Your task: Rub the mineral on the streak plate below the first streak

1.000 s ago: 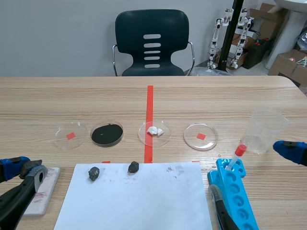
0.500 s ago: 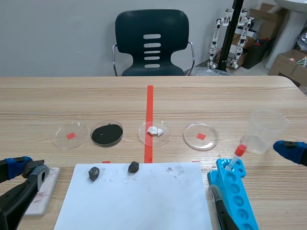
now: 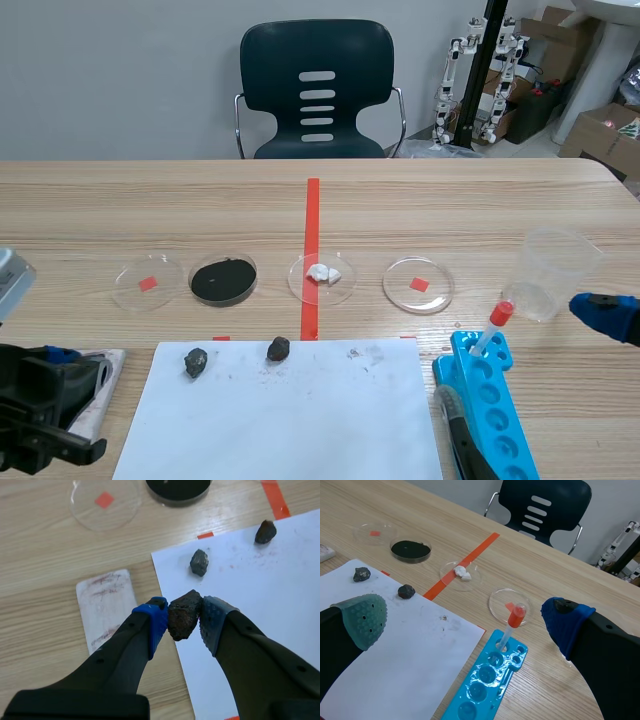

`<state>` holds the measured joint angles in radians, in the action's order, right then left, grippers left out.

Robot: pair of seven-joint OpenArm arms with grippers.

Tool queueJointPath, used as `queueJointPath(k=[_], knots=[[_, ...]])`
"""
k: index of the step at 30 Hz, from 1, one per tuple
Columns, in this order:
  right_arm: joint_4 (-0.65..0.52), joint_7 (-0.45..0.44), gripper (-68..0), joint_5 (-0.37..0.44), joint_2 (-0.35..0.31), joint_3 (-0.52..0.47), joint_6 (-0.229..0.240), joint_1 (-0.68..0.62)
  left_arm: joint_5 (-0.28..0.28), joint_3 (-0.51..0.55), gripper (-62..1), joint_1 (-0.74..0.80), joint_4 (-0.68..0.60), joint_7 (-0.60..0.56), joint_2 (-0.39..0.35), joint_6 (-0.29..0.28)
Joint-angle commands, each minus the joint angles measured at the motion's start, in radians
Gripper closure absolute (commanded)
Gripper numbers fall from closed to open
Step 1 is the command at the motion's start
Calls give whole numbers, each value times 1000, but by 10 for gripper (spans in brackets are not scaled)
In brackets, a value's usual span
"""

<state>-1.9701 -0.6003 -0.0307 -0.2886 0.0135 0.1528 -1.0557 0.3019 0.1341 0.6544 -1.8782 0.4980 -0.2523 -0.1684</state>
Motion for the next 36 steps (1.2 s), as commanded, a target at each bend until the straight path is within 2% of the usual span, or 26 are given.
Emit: queueJointPath(k=[1, 5, 9, 13, 21, 28, 36], knots=[[-19, -11, -655, 8, -2, -6, -3, 11, 21, 3, -74, -13, -25, 34, 3, 21], [-19, -11, -655, 8, -2, -6, -3, 11, 63, 3, -74, -67, -24, 160, 2, 128], [-19, -11, -655, 8, -2, -6, -3, 11, 81, 3, -74, -124, -13, 297, 3, 181], [-19, -11, -655, 8, -2, -6, -3, 11, 81, 3, -74, -185, 34, 401, 2, 192], [-19, -11, -655, 8, -2, -6, -3, 11, 84, 3, -74, -286, 168, 492, -2, 212], [-19, -11, -655, 8, -2, -6, -3, 11, 87, 1, -74, -361, 270, 525, -17, 240], [-19, -11, -655, 8, -2, -6, -3, 11, 76, 1, -74, -417, 320, 554, -17, 264]])
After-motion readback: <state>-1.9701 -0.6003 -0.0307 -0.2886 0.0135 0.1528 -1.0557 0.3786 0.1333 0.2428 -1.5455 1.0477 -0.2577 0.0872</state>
